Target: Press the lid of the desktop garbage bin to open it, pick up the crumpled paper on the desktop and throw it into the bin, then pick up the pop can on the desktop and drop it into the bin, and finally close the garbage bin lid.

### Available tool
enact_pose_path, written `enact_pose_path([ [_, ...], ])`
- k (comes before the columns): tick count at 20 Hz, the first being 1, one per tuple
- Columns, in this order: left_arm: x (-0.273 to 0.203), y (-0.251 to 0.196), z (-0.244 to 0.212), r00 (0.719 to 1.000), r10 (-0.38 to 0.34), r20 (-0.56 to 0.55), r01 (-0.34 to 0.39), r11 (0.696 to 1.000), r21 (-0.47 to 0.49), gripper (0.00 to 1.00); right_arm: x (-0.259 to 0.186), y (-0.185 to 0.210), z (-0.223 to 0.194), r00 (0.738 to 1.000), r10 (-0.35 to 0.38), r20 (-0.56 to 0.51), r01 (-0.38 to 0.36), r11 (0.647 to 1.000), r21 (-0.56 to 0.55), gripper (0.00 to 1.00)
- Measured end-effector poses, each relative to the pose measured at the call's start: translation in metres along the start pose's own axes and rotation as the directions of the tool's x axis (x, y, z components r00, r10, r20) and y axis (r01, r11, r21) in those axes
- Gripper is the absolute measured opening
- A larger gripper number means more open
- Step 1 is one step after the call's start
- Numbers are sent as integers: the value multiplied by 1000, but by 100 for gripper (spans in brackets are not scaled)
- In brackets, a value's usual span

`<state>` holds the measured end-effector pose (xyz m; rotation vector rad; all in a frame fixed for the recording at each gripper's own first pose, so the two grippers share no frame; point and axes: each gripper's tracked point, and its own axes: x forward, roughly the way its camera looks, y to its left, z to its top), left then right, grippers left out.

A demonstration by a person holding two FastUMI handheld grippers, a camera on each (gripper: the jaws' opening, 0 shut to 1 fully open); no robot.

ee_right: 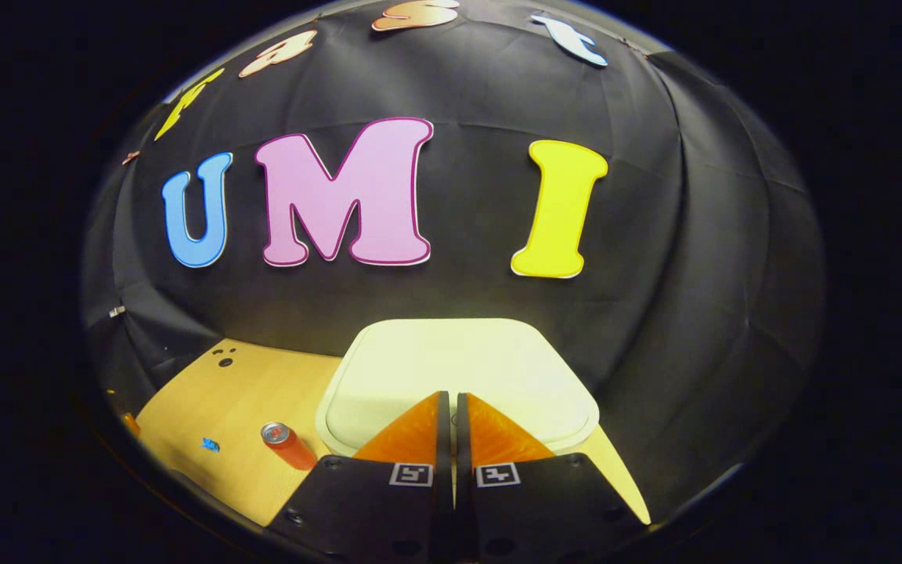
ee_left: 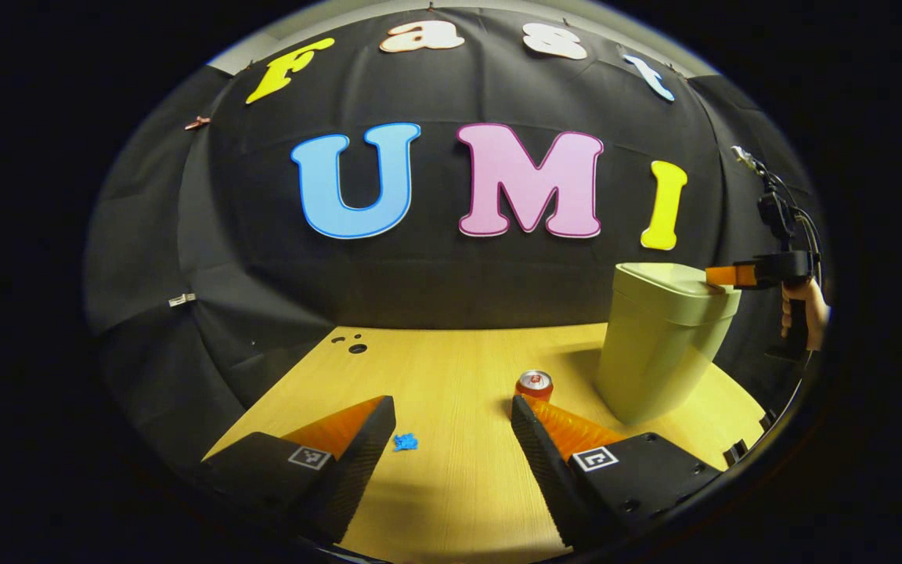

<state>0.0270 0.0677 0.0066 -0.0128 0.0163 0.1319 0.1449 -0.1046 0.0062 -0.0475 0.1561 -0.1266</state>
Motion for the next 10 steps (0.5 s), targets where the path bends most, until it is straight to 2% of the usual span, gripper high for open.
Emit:
enact_pose_path([
  [3,-7,14,-3,1000,31,1,-31,999,-35,96,-2,-1,0,1000,-23,8,23,999,-35,5],
  [7,-16,34,-8,997,74,-6,-74,996,-53,96,-1,-1,-4,999,-19,-26,20,998,52,6],
  [10,-20,41,-5,996,85,5,-85,995,-59,96,0,0,-2,999,-22,-39,24,998,52,6],
])
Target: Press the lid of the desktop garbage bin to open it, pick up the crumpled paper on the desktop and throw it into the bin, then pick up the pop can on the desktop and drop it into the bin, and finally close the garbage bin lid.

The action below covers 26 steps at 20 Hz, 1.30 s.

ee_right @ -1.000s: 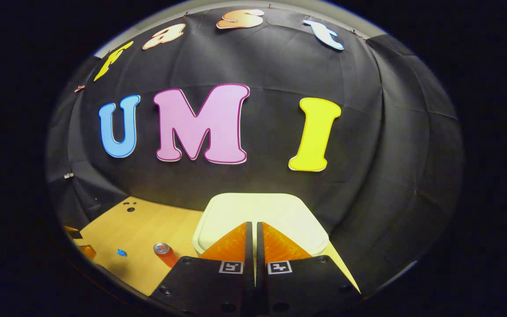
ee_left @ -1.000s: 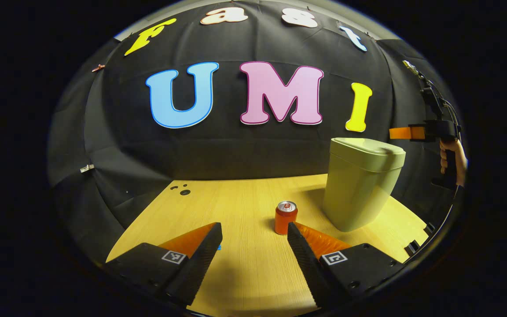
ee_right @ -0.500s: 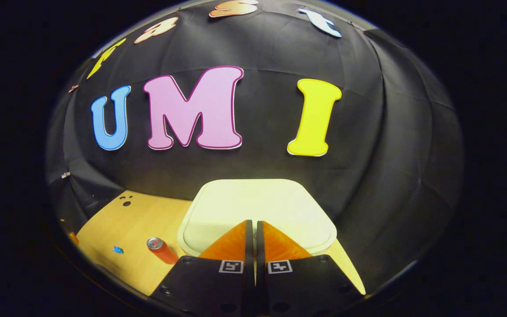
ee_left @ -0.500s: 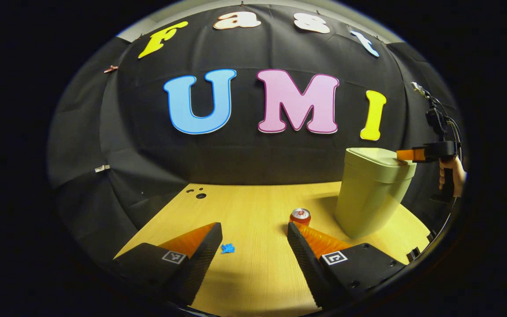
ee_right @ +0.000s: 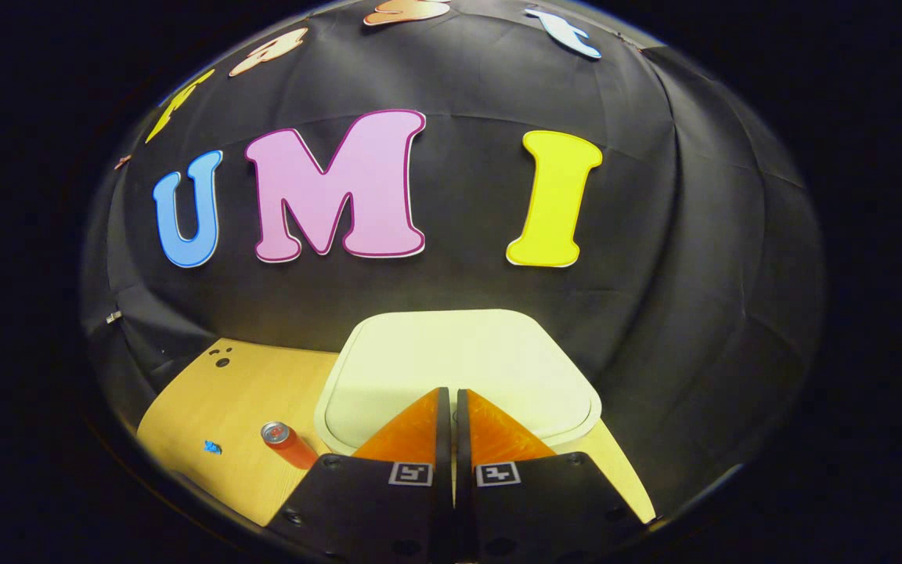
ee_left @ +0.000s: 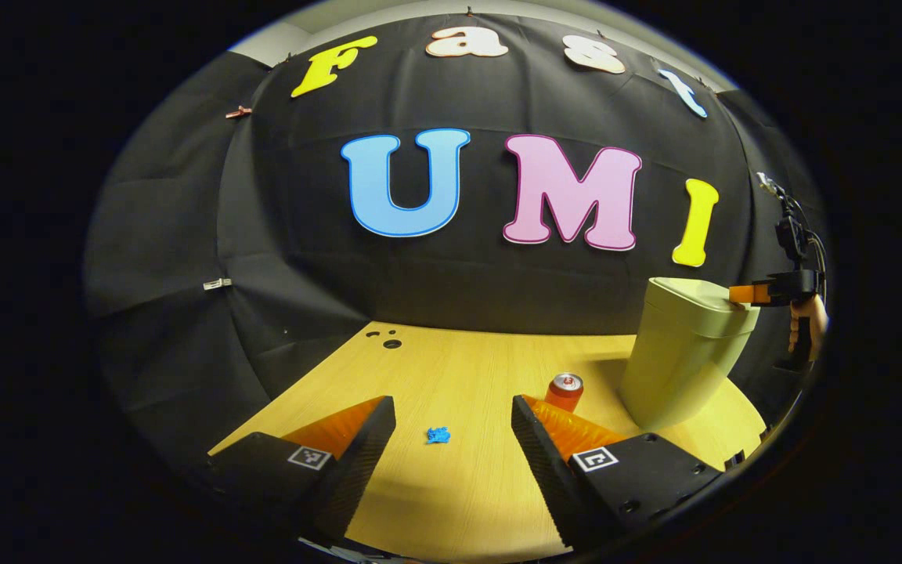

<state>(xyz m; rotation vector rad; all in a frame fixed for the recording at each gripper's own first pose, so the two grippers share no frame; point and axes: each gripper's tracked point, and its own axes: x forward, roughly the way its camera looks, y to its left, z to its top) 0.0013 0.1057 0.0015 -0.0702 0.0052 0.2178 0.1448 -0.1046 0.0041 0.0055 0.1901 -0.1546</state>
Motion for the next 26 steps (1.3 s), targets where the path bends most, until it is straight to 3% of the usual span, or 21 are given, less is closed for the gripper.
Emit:
enact_pose_path([
  [5,-6,13,11,999,21,26,-21,1000,-6,96,-10,2,23,1000,-14,-4,14,1000,10,5],
  [9,-11,20,21,998,22,61,-24,999,38,96,-29,11,74,995,-1,103,4,1000,-29,5],
  [14,-10,23,12,999,11,39,-11,1000,-4,96,-52,26,108,981,23,191,-25,1000,8,5],
  [20,1,39,2,999,14,35,-14,1000,-3,96,-83,50,93,976,49,212,-58,998,37,5],
  [25,22,48,-12,1000,-7,2,7,1000,-4,96,-103,64,65,978,85,191,-85,996,-8,5],
  [26,28,49,-16,1000,-15,-9,15,1000,-4,96,-108,65,60,979,90,186,-89,996,-12,12],
])
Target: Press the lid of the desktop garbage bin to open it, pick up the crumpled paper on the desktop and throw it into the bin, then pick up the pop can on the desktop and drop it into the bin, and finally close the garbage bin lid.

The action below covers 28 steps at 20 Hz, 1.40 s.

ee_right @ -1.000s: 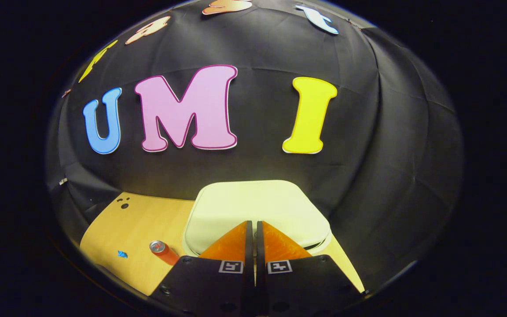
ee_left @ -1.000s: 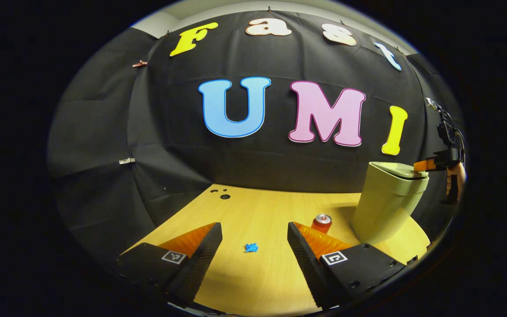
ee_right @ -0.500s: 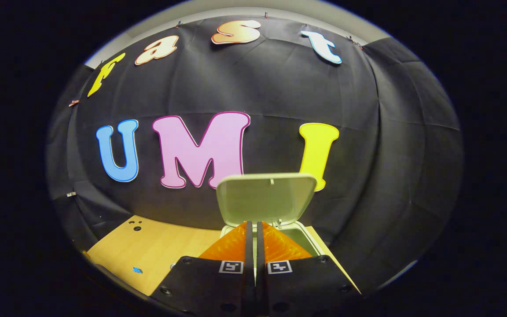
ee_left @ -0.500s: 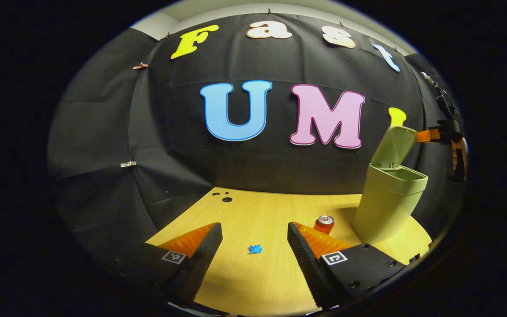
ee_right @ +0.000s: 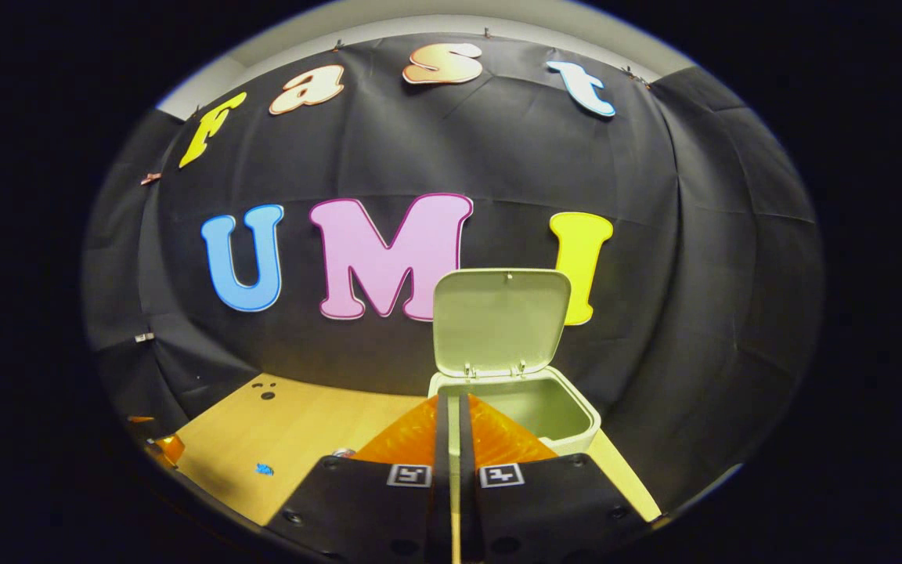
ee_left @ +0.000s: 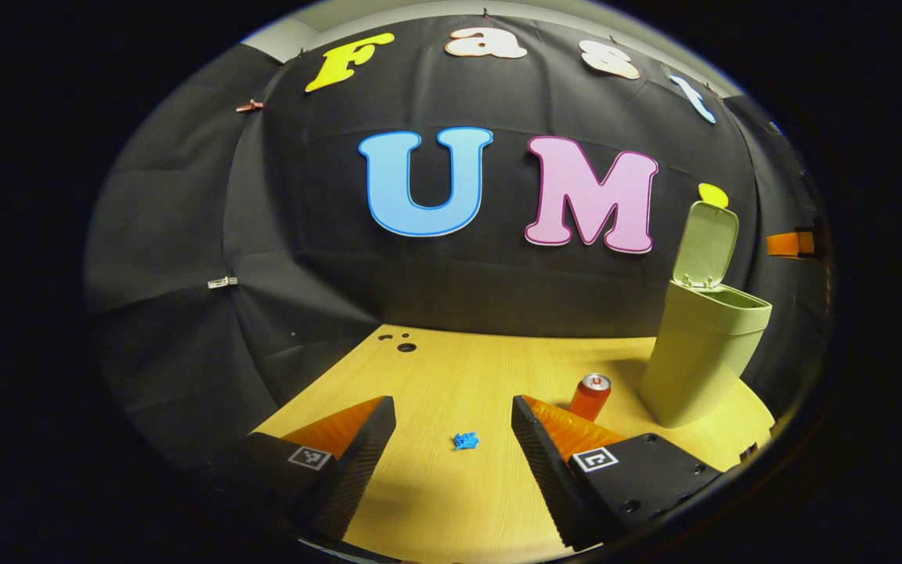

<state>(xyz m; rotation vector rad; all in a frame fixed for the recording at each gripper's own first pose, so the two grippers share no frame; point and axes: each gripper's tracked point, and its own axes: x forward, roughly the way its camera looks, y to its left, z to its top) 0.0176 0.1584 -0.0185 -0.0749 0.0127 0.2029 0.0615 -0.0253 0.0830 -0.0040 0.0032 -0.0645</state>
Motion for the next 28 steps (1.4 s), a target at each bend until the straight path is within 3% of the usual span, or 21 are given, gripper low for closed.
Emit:
enact_pose_path([
  [1,6,-1,-4,1000,-11,-13,11,1000,-2,96,-4,0,-4,1000,1,-5,-1,1000,2,13],
  [3,18,-3,-14,998,-35,-44,34,999,-11,96,-8,0,-13,1000,2,-19,-1,1000,18,25],
  [4,25,-5,-20,997,-45,-60,44,999,-17,96,-10,0,-19,999,2,-35,-1,1000,28,35],
  [6,39,-7,-30,995,-56,-86,54,998,-26,96,-14,-1,-28,998,4,-57,-1,999,48,67],
  [7,48,-8,-34,993,-59,-101,56,998,-30,96,-14,-3,-32,998,2,-64,2,999,52,76],
  [9,67,-11,-46,989,-69,-131,65,997,-36,96,-15,-10,-38,996,-13,-84,18,998,54,86],
  [10,75,-12,-51,987,-70,-145,66,997,-34,96,-16,-14,-40,996,-22,-90,27,998,58,99],
  [18,143,-13,-111,957,-58,-284,70,997,31,96,-5,-34,-60,988,-61,-141,64,998,18,99],
  [28,205,-23,-176,889,-45,-457,71,997,39,96,28,-16,-75,982,-14,-191,13,1000,-7,100],
])
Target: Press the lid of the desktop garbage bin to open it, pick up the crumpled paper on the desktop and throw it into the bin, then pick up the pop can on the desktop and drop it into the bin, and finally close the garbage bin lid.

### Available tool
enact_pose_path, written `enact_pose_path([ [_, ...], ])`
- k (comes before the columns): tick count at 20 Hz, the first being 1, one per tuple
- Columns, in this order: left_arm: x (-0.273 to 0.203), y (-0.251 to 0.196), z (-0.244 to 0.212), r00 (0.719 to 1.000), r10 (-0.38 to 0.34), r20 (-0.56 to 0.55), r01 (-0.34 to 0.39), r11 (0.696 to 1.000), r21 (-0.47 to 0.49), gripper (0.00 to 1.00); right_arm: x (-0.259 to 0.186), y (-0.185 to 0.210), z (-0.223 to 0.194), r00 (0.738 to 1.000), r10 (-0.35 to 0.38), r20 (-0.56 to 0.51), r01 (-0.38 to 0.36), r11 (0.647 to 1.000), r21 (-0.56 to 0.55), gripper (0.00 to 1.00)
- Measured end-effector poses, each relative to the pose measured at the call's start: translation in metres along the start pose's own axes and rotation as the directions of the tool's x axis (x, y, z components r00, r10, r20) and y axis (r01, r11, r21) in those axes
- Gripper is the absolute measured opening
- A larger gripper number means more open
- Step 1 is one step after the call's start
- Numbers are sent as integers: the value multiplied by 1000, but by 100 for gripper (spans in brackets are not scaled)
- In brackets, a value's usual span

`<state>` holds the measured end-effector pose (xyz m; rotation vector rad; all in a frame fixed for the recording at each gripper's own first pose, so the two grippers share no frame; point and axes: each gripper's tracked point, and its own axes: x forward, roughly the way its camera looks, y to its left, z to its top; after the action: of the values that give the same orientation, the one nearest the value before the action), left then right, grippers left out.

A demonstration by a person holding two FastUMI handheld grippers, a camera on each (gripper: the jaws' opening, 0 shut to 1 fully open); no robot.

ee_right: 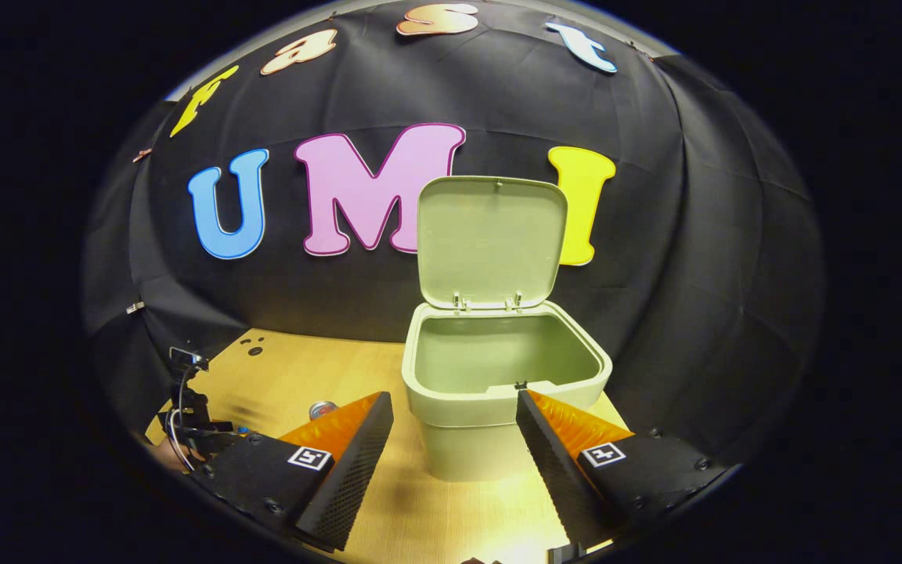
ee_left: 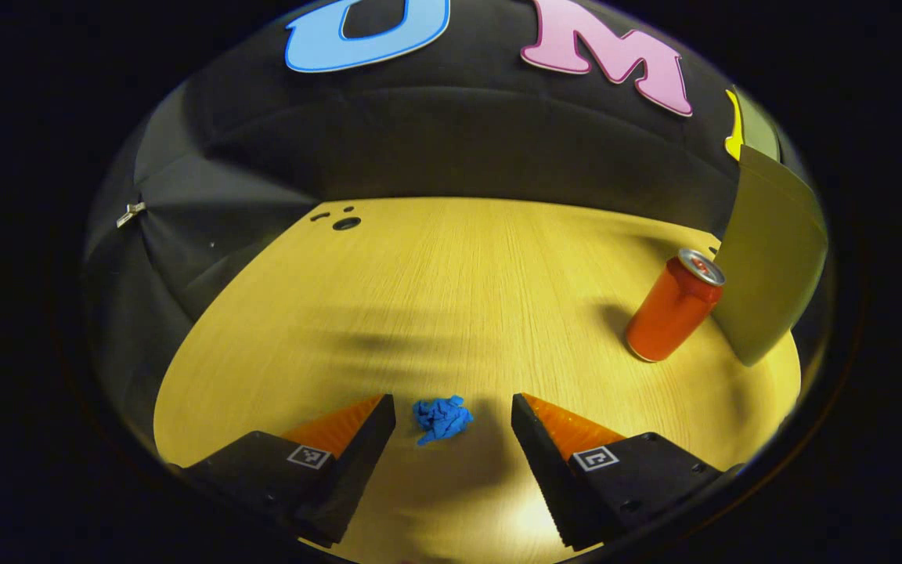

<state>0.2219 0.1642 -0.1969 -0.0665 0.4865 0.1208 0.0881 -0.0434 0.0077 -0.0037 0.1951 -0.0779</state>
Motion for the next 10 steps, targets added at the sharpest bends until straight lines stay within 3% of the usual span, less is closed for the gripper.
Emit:
enact_pose_path([
  [6,13,-2,-10,1000,3,-29,-3,1000,-15,95,0,7,-9,1000,2,-21,-2,1000,-27,100],
  [10,17,-5,-9,1000,-2,-29,2,1000,14,81,-5,10,-15,999,-10,-34,9,1000,-24,100],
])
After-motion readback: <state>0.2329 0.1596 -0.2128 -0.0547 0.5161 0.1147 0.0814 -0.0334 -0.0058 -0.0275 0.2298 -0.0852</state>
